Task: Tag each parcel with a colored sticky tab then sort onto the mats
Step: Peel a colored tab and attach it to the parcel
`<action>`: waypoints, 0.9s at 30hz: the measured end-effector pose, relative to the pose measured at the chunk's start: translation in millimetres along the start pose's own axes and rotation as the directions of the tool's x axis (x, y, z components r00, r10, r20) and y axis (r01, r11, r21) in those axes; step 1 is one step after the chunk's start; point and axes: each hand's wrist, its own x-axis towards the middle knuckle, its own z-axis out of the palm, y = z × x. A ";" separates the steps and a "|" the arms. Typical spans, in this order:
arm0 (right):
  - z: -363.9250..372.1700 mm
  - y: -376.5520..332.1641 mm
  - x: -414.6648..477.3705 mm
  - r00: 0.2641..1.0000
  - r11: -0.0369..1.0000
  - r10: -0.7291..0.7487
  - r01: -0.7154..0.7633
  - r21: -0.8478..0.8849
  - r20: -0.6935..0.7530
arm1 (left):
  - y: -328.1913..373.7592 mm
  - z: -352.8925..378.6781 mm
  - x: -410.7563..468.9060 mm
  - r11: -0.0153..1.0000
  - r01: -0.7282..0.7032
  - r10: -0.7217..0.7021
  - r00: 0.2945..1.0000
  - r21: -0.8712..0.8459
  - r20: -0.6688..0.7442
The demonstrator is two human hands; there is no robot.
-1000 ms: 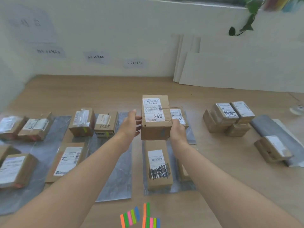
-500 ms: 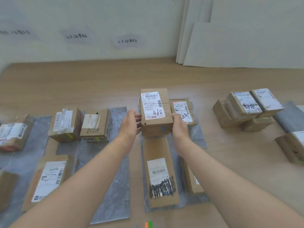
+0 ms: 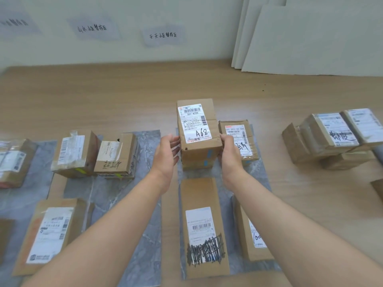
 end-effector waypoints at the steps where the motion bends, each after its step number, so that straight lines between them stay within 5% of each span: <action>1: 0.4 -1.6 -2.1 1.000 1.000 -0.007 0.007 0.002 0.006 | 1.0 -0.5 -1.5 1.000 -0.008 0.008 1.000 0.007 0.002; 10: -10.4 -29.3 -50.1 0.996 0.992 -0.076 0.080 0.094 -0.044 | 24.2 -8.2 -41.3 0.989 -0.114 0.110 0.993 0.096 0.041; 20: -47.9 -69.2 -140.7 0.956 0.956 -0.293 0.293 0.030 0.001 | 58.6 9.2 -129.3 0.909 -0.393 0.376 0.916 0.136 0.139; 27: -99.0 -95.5 -201.6 0.908 0.910 -0.415 0.412 0.055 0.059 | 73.1 44.4 -207.2 0.903 -0.413 0.386 0.901 0.119 0.199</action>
